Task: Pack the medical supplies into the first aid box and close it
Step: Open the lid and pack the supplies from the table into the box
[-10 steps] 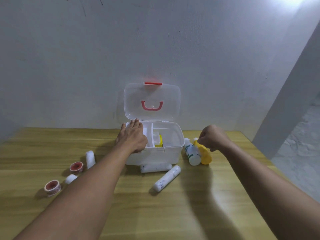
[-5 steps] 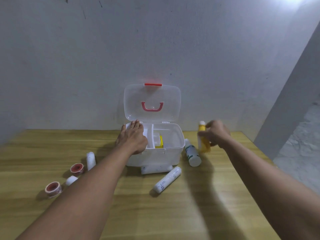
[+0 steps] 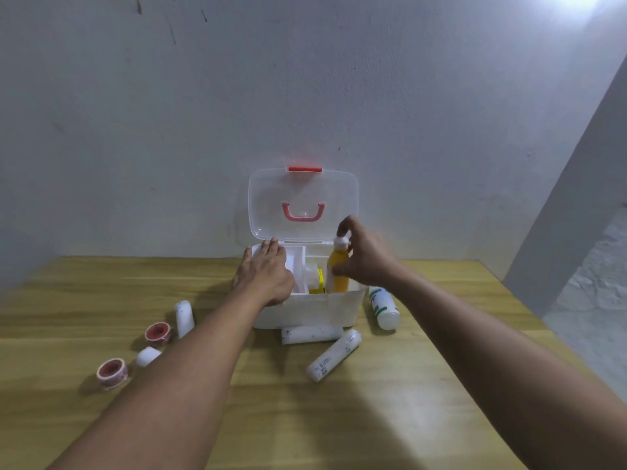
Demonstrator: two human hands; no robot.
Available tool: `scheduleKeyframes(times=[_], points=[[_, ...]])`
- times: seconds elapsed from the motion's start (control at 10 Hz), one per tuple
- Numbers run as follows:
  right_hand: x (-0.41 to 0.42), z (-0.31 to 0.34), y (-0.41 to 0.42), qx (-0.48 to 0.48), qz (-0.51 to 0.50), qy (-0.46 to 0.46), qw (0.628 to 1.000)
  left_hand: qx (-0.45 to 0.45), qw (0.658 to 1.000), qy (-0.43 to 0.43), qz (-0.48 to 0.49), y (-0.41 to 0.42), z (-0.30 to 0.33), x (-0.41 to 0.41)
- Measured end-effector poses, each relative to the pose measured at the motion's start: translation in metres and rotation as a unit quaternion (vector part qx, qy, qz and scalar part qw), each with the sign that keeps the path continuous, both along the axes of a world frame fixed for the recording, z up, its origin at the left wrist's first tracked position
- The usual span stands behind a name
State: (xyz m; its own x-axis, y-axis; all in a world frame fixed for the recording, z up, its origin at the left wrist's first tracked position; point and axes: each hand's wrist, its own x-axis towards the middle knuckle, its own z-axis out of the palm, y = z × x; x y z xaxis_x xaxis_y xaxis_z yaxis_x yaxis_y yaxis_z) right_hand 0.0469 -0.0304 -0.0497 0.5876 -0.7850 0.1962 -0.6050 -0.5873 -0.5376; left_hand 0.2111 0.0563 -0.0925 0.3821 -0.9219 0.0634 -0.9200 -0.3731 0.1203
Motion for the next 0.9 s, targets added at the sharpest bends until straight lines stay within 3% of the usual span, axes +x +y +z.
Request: scheduleKeyframes(times=[0.3,0.4,0.5,0.6,0.7,0.8,0.9], points=[[0.005,-0.006,0.003,-0.057,0.047,0.121,0.990,0.001,1.000,-0.002,0.001,-0.001,0.000,0.000],[0.002,-0.002,-0.001,-0.026,0.041,0.083,0.995,0.000,1.000,-0.001,-0.001,-0.001,-0.001,0.000],[-0.010,0.005,-0.013,-0.016,-0.010,-0.068,0.998,0.001,1.000,-0.001,-0.002,0.000,-0.001,0.000],[-0.027,0.000,-0.032,-0.045,-0.110,-0.065,0.991,0.000,1.000,-0.004,-0.004,0.000,-0.001,0.000],[-0.039,-0.019,-0.040,0.039,-0.143,0.081,0.986,-0.002,1.000,-0.004,-0.005,0.000,-0.001,0.001],[-0.044,-0.035,-0.035,0.144,-0.153,0.125,0.970,-0.003,1.000,-0.008,-0.006,0.000,-0.001,0.001],[-0.047,-0.045,-0.033,0.195,-0.178,0.081,0.961,-0.003,1.000,-0.008,-0.005,0.000,-0.001,0.001]])
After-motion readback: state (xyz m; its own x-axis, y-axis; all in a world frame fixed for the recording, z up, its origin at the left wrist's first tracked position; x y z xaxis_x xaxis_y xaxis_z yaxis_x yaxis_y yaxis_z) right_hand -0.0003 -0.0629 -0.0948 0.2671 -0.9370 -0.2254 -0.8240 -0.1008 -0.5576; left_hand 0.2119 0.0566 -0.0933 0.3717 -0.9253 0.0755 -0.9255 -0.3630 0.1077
